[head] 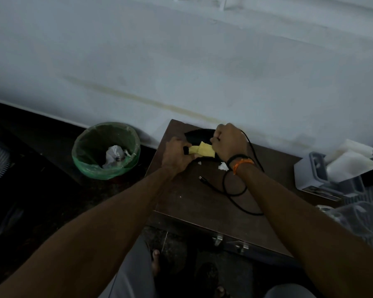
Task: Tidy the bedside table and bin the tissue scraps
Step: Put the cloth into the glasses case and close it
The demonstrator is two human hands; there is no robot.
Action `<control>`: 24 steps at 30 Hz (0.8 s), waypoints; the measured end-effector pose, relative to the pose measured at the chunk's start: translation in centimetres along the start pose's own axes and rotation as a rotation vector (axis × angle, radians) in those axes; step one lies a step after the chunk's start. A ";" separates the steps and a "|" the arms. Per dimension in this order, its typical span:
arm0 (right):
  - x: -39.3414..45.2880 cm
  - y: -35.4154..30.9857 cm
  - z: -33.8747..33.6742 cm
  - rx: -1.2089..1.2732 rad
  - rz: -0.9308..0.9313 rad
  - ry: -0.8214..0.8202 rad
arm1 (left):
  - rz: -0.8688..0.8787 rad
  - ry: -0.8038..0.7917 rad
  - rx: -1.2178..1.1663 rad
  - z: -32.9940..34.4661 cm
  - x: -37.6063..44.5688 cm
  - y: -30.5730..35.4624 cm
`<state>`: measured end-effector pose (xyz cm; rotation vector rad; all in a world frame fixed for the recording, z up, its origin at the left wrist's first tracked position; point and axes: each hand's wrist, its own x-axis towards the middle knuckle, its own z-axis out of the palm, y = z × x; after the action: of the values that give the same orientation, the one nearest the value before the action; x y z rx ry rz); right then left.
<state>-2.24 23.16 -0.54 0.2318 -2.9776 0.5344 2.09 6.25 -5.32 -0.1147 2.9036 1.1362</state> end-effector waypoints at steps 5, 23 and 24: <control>-1.9 -2.2 1.8 -0.078 -0.006 -0.148 | 0.021 -0.007 0.011 -0.5 0.0 0.3; -1.5 -0.1 0.1 0.071 0.312 -0.061 | 0.013 -0.031 0.027 -1.0 0.6 0.0; -1.7 0.4 -0.1 0.075 0.334 -0.056 | 0.012 -0.034 0.031 -1.0 0.7 0.0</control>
<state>-0.65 23.76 -0.80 -0.2542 -3.0686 0.6832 1.45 5.57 -4.62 -0.0765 2.8951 1.0834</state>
